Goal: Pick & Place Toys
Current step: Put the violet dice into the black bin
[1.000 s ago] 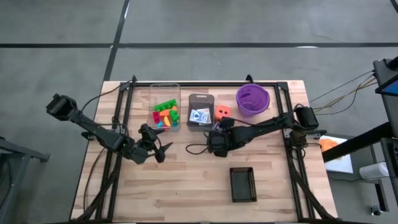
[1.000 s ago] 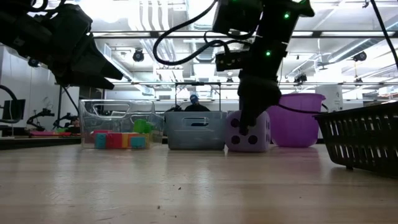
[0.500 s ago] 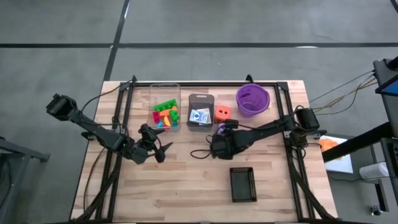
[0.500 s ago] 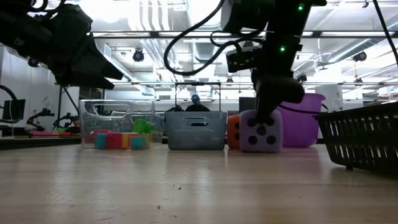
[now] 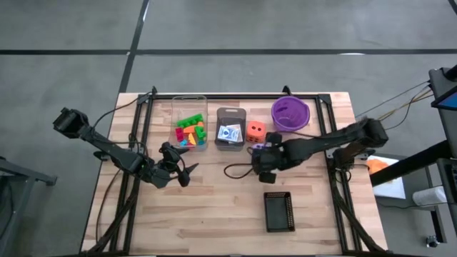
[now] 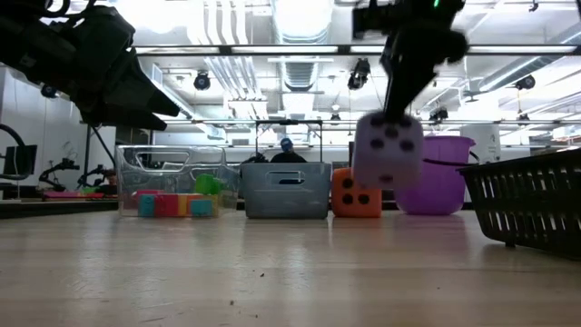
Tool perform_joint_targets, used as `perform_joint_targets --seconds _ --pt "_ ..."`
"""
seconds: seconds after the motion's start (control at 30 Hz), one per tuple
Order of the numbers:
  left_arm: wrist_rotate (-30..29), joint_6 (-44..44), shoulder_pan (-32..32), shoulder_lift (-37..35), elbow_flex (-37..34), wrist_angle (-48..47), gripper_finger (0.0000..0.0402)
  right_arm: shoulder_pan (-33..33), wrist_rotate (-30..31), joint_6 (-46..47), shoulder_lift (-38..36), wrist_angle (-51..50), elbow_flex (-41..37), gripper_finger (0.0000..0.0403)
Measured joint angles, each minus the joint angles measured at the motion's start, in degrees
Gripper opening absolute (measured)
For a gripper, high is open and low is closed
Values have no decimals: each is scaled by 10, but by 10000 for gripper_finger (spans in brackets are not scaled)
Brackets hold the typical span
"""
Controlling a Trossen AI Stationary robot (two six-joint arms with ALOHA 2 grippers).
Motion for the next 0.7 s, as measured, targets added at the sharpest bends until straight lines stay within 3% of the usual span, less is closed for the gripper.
perform_joint_targets --seconds 0.17,0.43,0.7 --pt "0 0 0 0 0 0 367 0 -32 -7 -70 2 -4 34" --pt "0 0 0 0 0 0 367 13 -168 22 -176 -6 -22 24" --pt "0 0 0 0 0 0 367 70 -256 111 -213 -29 -28 19"
